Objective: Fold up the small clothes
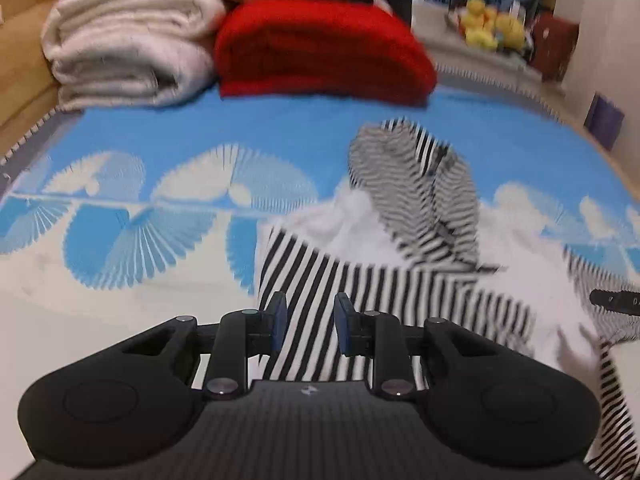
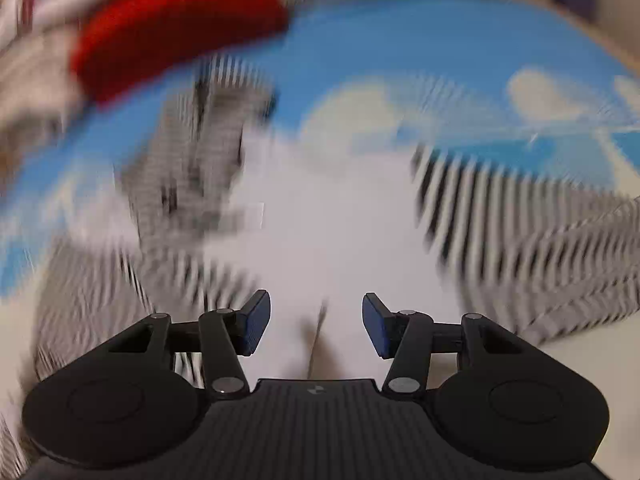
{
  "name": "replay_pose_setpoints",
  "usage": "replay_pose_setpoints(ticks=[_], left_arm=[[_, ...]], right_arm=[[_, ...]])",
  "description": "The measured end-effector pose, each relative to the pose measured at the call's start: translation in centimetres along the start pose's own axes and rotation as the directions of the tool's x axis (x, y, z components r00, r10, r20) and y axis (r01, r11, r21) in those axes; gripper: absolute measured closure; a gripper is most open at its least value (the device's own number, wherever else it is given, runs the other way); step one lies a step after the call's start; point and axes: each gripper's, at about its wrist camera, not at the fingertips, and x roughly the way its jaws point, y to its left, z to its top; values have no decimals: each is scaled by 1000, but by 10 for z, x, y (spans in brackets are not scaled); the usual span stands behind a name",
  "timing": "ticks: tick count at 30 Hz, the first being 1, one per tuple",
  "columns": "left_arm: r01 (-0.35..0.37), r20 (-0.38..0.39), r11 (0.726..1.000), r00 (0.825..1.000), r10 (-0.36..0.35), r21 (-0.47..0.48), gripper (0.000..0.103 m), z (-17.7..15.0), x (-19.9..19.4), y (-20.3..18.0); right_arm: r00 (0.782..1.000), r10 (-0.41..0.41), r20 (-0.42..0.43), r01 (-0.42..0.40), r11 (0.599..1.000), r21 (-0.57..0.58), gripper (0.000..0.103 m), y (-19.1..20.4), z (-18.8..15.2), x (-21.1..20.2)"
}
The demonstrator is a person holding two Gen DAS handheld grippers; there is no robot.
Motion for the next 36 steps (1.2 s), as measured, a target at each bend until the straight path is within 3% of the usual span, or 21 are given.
replay_pose_setpoints(ticks=[2,5,8,10,12,14,16,17,21,26,28,31,35,36], left_arm=[[9,28,1000,1000,-9,1,65,1,-18,-11],[27,71,1000,997,-27,12,56,-6,-35,-30],[22,112,998,993,-30,66,56,-29,-32,-50],[-15,66,990,998,6,140,56,-48,-17,-64],[-17,1,989,1000,18,147,56,-54,-2,-71],[16,-11,991,1000,-15,135,56,-52,4,-74],[9,5,989,1000,-9,150,56,-47,8,-78],[2,11,988,1000,-4,157,56,-45,8,-79],[23,20,992,999,-25,124,56,-34,12,-76],[18,-16,989,1000,-15,147,56,-31,27,-78],[19,-26,987,1000,-15,161,56,-33,30,-80],[24,-24,985,1000,-20,170,56,-33,32,-80],[24,-27,986,999,-20,165,56,-33,32,-77],[25,-27,986,999,-21,162,56,-33,32,-76]], right_arm=[[997,-13,74,11,999,31,48,-16,7,-17],[992,-43,120,35,997,70,48,-43,7,-36],[984,-97,152,82,991,102,48,-76,7,-54],[976,-144,165,118,981,155,48,-106,4,-65],[962,-205,181,159,958,239,49,-142,2,-78],[948,-260,184,186,921,343,63,-183,-1,-88],[938,-297,178,193,874,445,97,-223,-7,-94],[932,-318,173,197,846,495,98,-241,-10,-94],[910,-389,147,208,731,650,96,-307,-24,-90],[943,-313,108,114,613,782,88,-358,-41,-63],[952,-291,96,95,580,809,69,-365,-44,-48],[948,-301,103,77,530,844,58,-372,-45,-37],[943,-305,135,41,507,861,60,-372,-44,-29],[941,-309,134,48,517,854,80,-371,-42,-26]])
